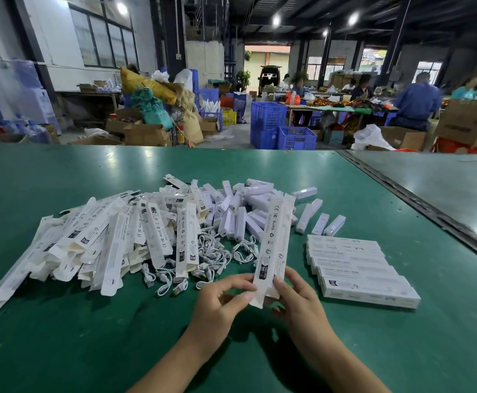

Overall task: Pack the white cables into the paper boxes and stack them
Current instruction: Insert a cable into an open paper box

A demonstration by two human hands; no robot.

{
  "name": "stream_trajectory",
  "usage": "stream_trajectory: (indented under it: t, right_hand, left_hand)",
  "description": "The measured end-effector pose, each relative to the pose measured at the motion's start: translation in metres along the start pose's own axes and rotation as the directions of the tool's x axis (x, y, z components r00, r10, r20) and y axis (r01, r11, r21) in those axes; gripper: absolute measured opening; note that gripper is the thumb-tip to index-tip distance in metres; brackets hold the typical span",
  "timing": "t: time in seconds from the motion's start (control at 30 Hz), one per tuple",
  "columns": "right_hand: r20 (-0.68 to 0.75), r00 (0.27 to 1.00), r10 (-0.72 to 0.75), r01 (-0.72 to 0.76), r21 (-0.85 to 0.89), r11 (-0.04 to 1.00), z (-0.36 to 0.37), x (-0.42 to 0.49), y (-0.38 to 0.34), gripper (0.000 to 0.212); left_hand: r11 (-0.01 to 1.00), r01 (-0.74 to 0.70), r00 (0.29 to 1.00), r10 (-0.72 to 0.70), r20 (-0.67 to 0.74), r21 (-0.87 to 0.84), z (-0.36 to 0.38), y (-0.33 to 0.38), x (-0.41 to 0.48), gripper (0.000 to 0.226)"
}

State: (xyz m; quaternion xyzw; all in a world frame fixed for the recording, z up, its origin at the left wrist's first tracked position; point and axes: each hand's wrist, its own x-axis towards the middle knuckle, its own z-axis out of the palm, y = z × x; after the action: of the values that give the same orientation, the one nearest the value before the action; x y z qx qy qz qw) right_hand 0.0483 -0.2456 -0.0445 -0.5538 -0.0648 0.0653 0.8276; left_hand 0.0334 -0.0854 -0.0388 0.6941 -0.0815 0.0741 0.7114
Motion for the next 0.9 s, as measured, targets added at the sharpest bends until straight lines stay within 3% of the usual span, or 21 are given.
stream_trajectory:
  t: [0.17, 0.3, 0.43, 0.53, 0.63, 0.77, 0.9]
  right_hand:
    - [0.033, 0.996, 0.082, -0.082, -0.006, 0.997, -0.003, 0.002, -0.001, 0.04]
    - [0.091, 0.983, 0.162, -0.156, -0.074, 0.985, -0.002, 0.0, -0.005, 0.047]
    - [0.177, 0.937, 0.3, -0.3, -0.029, 0.954, 0.002, -0.003, -0.005, 0.042]
    - [0.203, 0.903, 0.38, -0.372, -0.075, 0.925, 0.005, -0.007, -0.005, 0.04]
    - [0.224, 0.904, 0.366, -0.343, -0.134, 0.93, 0.007, -0.01, -0.007, 0.031]
    - [0.326, 0.903, 0.28, -0.213, -0.227, 0.95, 0.005, -0.011, -0.005, 0.048]
    - [0.295, 0.922, 0.249, -0.186, -0.224, 0.957, 0.007, -0.01, 0.0, 0.032]
  left_hand:
    - [0.973, 0.113, 0.993, -0.117, -0.008, -0.201, -0.006, 0.001, 0.003, 0.018]
    - [0.827, 0.276, 0.96, -0.219, 0.171, -0.489, -0.013, 0.003, 0.01, 0.067]
    - [0.751, 0.332, 0.942, -0.233, 0.241, -0.571, -0.018, 0.003, 0.014, 0.099]
    - [0.703, 0.318, 0.948, -0.237, 0.213, -0.636, -0.019, 0.001, 0.015, 0.088]
    - [0.684, 0.263, 0.961, -0.244, 0.127, -0.68, -0.017, 0.0, 0.014, 0.073]
    - [0.728, 0.205, 0.956, -0.294, -0.027, -0.654, -0.012, 0.003, 0.016, 0.092]
    - [0.709, 0.175, 0.964, -0.263, -0.027, -0.683, -0.007, 0.003, 0.015, 0.094]
